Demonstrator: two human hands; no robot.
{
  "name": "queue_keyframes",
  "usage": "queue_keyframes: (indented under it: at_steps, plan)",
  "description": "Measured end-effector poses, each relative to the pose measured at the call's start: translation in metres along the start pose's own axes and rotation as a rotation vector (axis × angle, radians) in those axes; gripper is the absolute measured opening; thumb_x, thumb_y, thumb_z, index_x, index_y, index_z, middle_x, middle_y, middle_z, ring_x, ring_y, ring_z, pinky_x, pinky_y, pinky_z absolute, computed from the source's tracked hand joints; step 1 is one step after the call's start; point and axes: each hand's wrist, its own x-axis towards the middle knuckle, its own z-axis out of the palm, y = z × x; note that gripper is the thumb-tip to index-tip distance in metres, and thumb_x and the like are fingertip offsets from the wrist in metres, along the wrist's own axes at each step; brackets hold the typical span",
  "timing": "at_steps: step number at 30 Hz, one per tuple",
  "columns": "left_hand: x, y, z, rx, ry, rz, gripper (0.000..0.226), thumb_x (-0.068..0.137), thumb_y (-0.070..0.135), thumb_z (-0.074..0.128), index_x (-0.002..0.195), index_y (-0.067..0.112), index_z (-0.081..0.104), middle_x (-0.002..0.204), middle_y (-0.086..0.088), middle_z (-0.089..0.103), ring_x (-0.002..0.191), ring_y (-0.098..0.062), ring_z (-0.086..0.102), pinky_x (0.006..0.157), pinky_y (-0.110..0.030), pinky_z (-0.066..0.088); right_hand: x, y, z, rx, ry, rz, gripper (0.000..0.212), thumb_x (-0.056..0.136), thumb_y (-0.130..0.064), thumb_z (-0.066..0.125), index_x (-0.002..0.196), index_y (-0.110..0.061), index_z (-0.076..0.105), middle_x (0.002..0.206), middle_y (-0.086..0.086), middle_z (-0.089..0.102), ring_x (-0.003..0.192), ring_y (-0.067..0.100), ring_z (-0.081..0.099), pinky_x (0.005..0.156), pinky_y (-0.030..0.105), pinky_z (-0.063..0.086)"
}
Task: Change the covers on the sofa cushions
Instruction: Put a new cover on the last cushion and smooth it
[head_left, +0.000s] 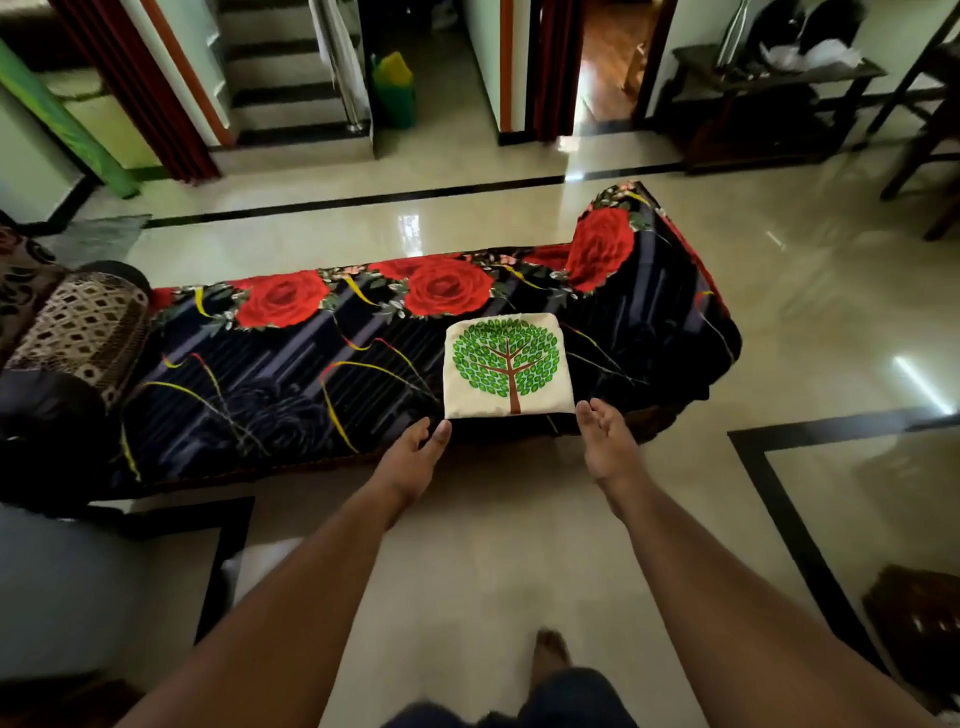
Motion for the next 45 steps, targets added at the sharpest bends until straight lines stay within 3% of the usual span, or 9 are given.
queue_keyframes:
  at_steps: [6,11,19,25,28,34,38,42,45]
  plan:
    - [0.135,0.027,0.008,0.041,-0.026,-0.130,0.099,0.077,0.083,0.053,0.155,0.024,0.036,0.154,0.000,0.047,0.137,-0.017,0.047,0.115,-0.042,0.038,0.138,-0.024,0.018,-0.081,-0.077,0.095,0.061,0.099,-0.048,0.056,0.149,-0.014,0.044,0.147,0.010,0.052,0.130,0.018,0.053,0.109,0.032,0.040]
    - [0.285,0.028,0.007,0.188,-0.115,-0.124,0.056,0.102,0.044,0.054,0.149,0.014,0.045,0.128,0.009,0.053,0.119,-0.008,0.048,0.090,-0.016,0.035,0.250,-0.018,0.064,-0.148,-0.078,0.140,0.060,0.097,-0.052,0.055,0.146,-0.018,0.047,0.143,0.008,0.057,0.125,0.019,0.057,0.106,0.036,0.043]
    - [0.633,-0.065,0.038,0.669,-0.448,-0.059,0.102,0.066,0.102,0.034,0.137,0.031,0.054,0.136,0.002,0.062,0.123,-0.023,0.061,0.099,-0.046,0.052,0.431,0.028,0.146,-0.128,0.060,0.403,0.070,0.090,-0.064,0.057,0.146,-0.023,0.048,0.141,0.001,0.058,0.123,0.017,0.059,0.105,0.038,0.047]
    - [0.771,-0.047,0.072,1.229,-0.599,0.081,0.111,0.084,0.078,0.052,0.161,0.019,-0.002,0.169,-0.007,0.007,0.154,-0.032,0.012,0.118,-0.059,0.022,0.533,0.075,0.199,-0.035,0.126,0.540,0.068,0.082,-0.075,0.056,0.134,-0.031,0.054,0.127,-0.003,0.067,0.112,0.019,0.067,0.096,0.049,0.056]
    - [0.810,-0.056,0.091,1.163,-0.666,0.007,0.121,0.082,0.066,0.069,0.160,0.015,-0.008,0.163,-0.016,0.028,0.146,-0.036,0.034,0.114,-0.055,0.031,0.554,0.085,0.218,0.022,0.165,0.575,0.054,0.096,-0.058,0.057,0.138,-0.024,0.053,0.133,-0.001,0.062,0.112,0.014,0.063,0.087,0.033,0.054]
    - [0.745,-0.031,0.117,0.812,-0.740,0.055,0.008,0.085,0.027,0.069,0.090,0.023,0.074,0.091,-0.008,0.074,0.080,-0.026,0.070,0.071,-0.034,0.056,0.527,0.070,0.230,0.115,0.203,0.647,0.061,0.083,-0.069,0.064,0.124,-0.024,0.060,0.115,0.000,0.072,0.104,0.019,0.071,0.095,0.050,0.056]
    - [0.691,-0.024,0.104,1.254,-0.778,0.236,0.029,0.086,0.043,0.060,0.112,0.031,0.067,0.119,-0.001,0.066,0.115,-0.028,0.062,0.092,-0.039,0.049,0.472,0.048,0.209,0.136,0.260,0.684,0.053,0.090,-0.061,0.064,0.128,-0.025,0.060,0.111,-0.007,0.073,0.102,0.012,0.069,0.093,0.040,0.055]
    - [0.726,-0.045,0.086,1.203,-0.366,-0.049,0.091,0.079,0.049,0.078,0.153,0.022,0.033,0.157,-0.010,0.032,0.144,-0.035,0.032,0.110,-0.059,0.036,0.429,0.067,0.200,0.301,0.422,0.636,0.023,0.094,-0.032,0.070,0.115,-0.024,0.063,0.103,-0.002,0.071,0.094,0.013,0.066,0.086,0.036,0.052]
    - [0.767,-0.085,0.094,1.298,-0.413,-0.119,0.128,0.075,0.049,0.082,0.160,0.017,-0.009,0.166,-0.014,0.019,0.151,-0.036,0.021,0.117,-0.063,0.024,0.447,0.099,0.207,0.411,0.524,0.639,0.042,0.093,-0.042,0.069,0.125,-0.017,0.058,0.118,0.003,0.066,0.104,0.012,0.065,0.100,0.045,0.054]
